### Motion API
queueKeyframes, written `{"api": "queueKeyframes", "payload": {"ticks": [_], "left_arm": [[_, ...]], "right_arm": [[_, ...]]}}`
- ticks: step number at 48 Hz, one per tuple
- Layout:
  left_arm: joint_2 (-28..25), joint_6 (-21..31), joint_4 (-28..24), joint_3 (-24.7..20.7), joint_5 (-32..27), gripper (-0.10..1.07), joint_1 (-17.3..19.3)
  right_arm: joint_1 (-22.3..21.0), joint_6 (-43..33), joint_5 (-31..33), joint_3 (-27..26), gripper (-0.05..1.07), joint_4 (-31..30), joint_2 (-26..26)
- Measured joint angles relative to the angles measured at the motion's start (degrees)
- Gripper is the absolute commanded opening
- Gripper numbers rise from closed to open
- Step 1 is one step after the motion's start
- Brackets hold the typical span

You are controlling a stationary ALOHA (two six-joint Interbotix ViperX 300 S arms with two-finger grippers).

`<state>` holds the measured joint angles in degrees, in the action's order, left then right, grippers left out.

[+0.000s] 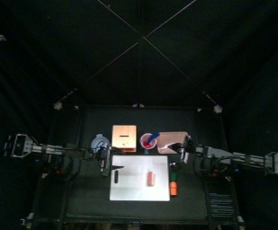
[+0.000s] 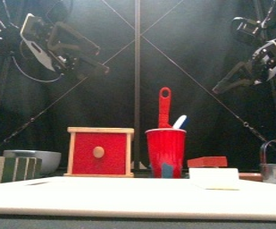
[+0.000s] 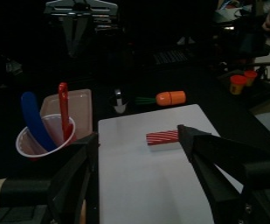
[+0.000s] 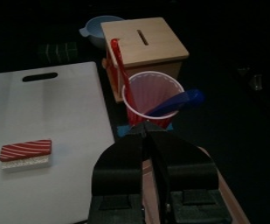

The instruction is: Grab assembled salmon sushi

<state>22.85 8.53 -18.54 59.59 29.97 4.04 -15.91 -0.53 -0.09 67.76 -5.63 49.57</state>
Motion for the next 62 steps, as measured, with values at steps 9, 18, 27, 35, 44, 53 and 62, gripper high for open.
{"api": "queueKeyframes", "payload": {"ticks": [9,18,27,35,44,53,62], "left_arm": [[0.1,0.0,0.0,-0.1,0.0,1.03,0.0],[0.1,0.1,0.0,-0.7,0.0,1.03,0.1],[0.1,0.1,0.0,-1.1,0.2,1.03,0.1],[0.1,0.0,0.0,-1.1,0.2,1.03,0.1],[0.1,0.1,0.0,-1.2,0.1,1.03,0.1],[0.1,0.0,-0.2,-1.2,0.1,1.03,0.1],[0.1,0.0,-0.5,-1.2,0.2,1.03,0.0]], "right_arm": [[0.3,-1.8,0.0,-1.8,0.07,2.4,-0.4],[1.4,-4.5,3.1,-5.3,0.33,9.7,-1.8],[4.1,-6.6,12.1,-11.3,0.62,15.8,-4.7],[8.1,-6.9,15.4,-13.1,0.77,18.8,-5.3],[10.5,-6.9,15.6,-13.7,0.85,26.0,-6.0],[10.7,-7.0,18.5,-14.9,0.86,36.5,-9.2],[10.5,-7.6,30.4,-18.4,0.86,43.5,-14.3]]}}
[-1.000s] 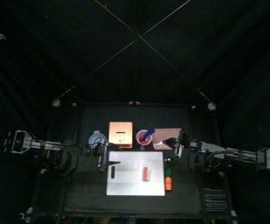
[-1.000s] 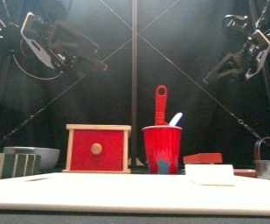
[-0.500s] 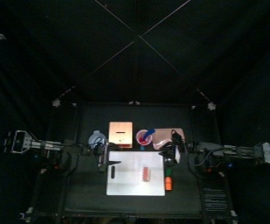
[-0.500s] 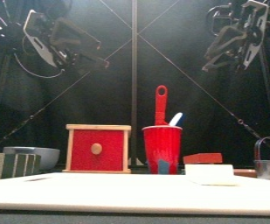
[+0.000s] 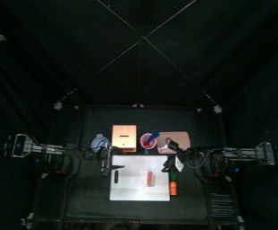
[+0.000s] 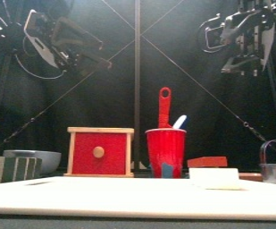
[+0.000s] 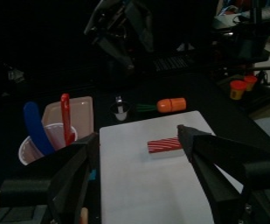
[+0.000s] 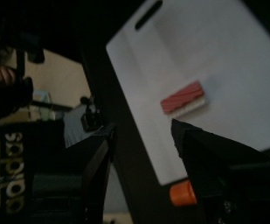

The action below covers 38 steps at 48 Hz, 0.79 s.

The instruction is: Grab assembled salmon sushi

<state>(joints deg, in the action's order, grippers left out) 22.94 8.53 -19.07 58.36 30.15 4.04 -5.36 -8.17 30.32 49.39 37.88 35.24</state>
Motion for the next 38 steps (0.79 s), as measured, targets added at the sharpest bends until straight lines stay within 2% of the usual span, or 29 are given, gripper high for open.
{"api": "queueKeyframes", "payload": {"ticks": [4,8,11,15,26,33,38], "left_arm": [[0.0,0.0,0.0,0.0,-0.1,1.03,0.1],[0.0,0.0,0.0,0.0,-0.1,1.03,0.0],[0.0,0.0,0.1,0.0,-0.1,1.03,0.0],[0.0,0.0,0.0,0.0,-0.1,1.03,0.1],[0.0,0.0,-0.1,0.0,-0.1,1.03,0.1],[0.0,0.0,-0.1,0.0,-0.1,1.03,0.1],[0.0,0.0,-0.1,0.0,-0.1,1.03,0.2]], "right_arm": [[0.0,-3.1,5.5,-1.1,0.86,1.7,-2.8],[0.4,-9.7,11.3,-2.1,0.86,1.1,-5.4],[0.9,-16.9,15.5,-3.0,0.86,-2.5,-6.9],[2.2,-24.4,17.7,-4.0,0.86,-8.3,-7.2],[10.1,-50.7,13.4,-6.0,0.86,-29.3,-6.2],[15.1,-67.1,9.8,-4.2,0.86,-38.3,-6.4],[16.9,-77.4,7.6,-4.0,0.86,-44.1,-8.2]]}}
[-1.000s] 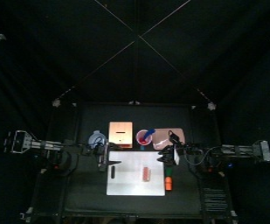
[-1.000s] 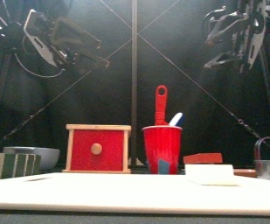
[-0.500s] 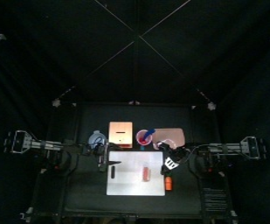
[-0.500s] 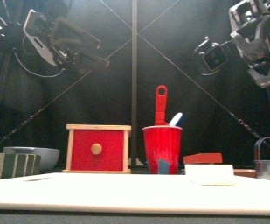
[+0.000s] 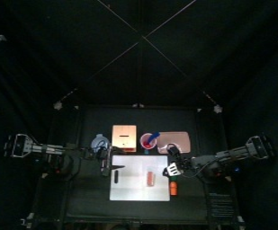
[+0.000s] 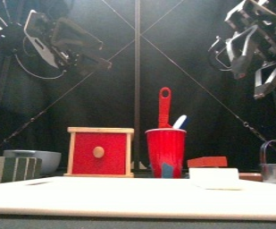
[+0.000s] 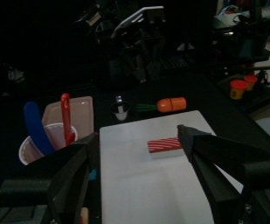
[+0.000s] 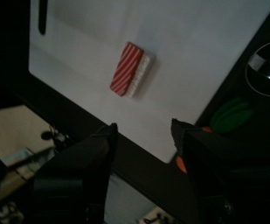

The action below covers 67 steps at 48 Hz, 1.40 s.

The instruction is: Grab assembled salmon sushi

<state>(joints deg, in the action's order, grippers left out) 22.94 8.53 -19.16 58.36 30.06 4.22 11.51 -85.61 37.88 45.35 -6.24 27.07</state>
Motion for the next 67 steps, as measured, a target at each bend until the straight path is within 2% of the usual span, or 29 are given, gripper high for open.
{"api": "queueKeyframes", "payload": {"ticks": [6,12,36,44,67], "left_arm": [[0.0,0.0,0.0,0.0,0.0,1.03,0.0],[0.0,0.0,-0.1,0.0,-0.1,1.03,0.4],[0.0,0.0,0.0,1.4,-0.5,1.03,1.3],[0.3,0.0,0.0,1.4,-0.5,1.03,1.6],[0.4,0.0,0.0,1.4,-0.4,1.03,1.5]], "right_arm": [[1.4,-9.4,-0.7,-0.7,0.87,-6.2,-3.8],[2.0,-14.2,-1.0,-2.4,0.87,-9.3,-8.4],[1.8,-15.6,-1.2,-13.8,0.87,-7.1,-28.2],[1.7,-15.6,-1.2,-15.4,0.87,-7.0,-31.3],[1.3,-15.6,-0.5,-17.0,0.87,-5.4,-35.8]]}}
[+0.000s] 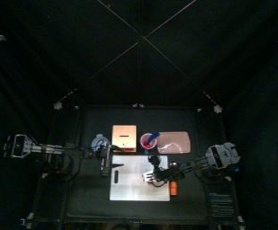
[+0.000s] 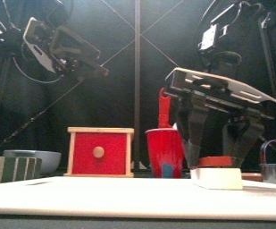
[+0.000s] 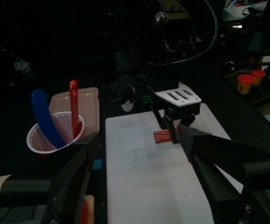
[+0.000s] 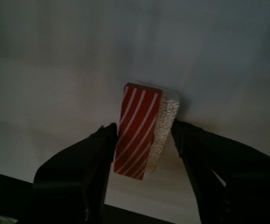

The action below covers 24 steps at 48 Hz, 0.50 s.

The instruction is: Grab assembled salmon sushi

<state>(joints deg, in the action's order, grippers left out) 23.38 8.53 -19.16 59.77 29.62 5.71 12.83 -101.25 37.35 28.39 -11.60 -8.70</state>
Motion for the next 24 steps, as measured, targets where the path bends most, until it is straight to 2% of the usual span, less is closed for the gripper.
{"api": "queueKeyframes", "payload": {"ticks": [16,24], "left_arm": [[0.0,0.0,0.0,0.0,0.0,1.03,-0.2],[0.0,0.0,0.0,0.0,-0.1,1.03,-0.2]], "right_arm": [[-0.5,0.1,1.1,-2.2,0.84,0.5,-2.8],[-0.7,0.6,1.3,-2.6,0.75,0.5,-3.2]]}}
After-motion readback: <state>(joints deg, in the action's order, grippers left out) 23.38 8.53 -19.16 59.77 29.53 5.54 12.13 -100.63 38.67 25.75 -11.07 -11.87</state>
